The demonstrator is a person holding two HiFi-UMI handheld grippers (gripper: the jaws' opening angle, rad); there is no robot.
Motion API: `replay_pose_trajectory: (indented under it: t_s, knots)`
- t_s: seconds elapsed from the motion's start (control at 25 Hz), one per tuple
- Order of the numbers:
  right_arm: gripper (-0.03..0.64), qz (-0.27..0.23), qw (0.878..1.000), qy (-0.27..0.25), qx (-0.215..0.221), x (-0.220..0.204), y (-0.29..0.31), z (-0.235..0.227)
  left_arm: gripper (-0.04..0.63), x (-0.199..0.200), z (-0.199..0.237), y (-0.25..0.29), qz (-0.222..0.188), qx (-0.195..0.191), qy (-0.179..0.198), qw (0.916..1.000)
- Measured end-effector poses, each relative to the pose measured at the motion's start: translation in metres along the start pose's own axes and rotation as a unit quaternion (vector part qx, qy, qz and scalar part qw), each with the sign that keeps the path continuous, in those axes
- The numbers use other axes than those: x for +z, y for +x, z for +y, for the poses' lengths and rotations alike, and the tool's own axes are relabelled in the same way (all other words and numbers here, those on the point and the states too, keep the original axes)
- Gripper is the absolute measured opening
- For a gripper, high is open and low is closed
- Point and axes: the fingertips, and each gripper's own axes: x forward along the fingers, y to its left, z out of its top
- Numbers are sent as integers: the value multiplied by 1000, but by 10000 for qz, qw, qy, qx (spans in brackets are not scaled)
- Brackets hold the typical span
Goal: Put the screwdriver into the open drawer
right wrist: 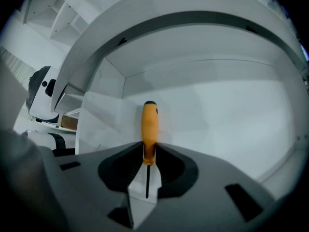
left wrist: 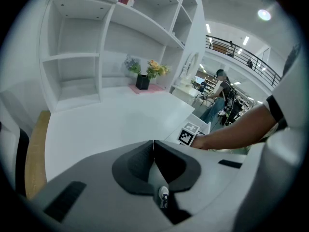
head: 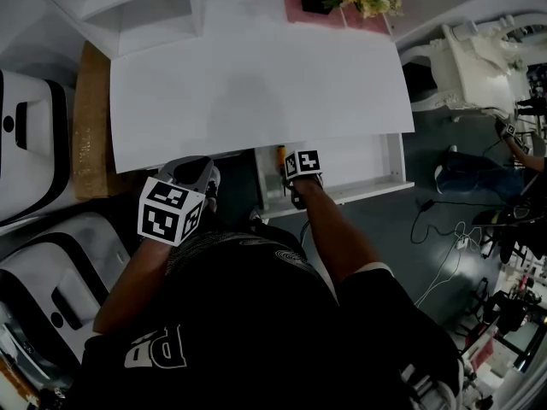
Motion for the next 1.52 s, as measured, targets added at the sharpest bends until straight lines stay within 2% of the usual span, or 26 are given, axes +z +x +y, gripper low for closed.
replay_pose_trajectory:
  t_s: [0.76,1.24,1.52]
  knots:
    - [114,-15,9995,-300,70,-1,-9,3,15,2,-14,-2,-100,-32,-55,9999]
    - [113,-340,9980,-476,229,6,-35,10,15,8,-43,-5,-265,-34,47,9996]
    - [112,-700,9947,-562,493,8,-64,22,15,13,-65,-6,-414,-33,113,9991]
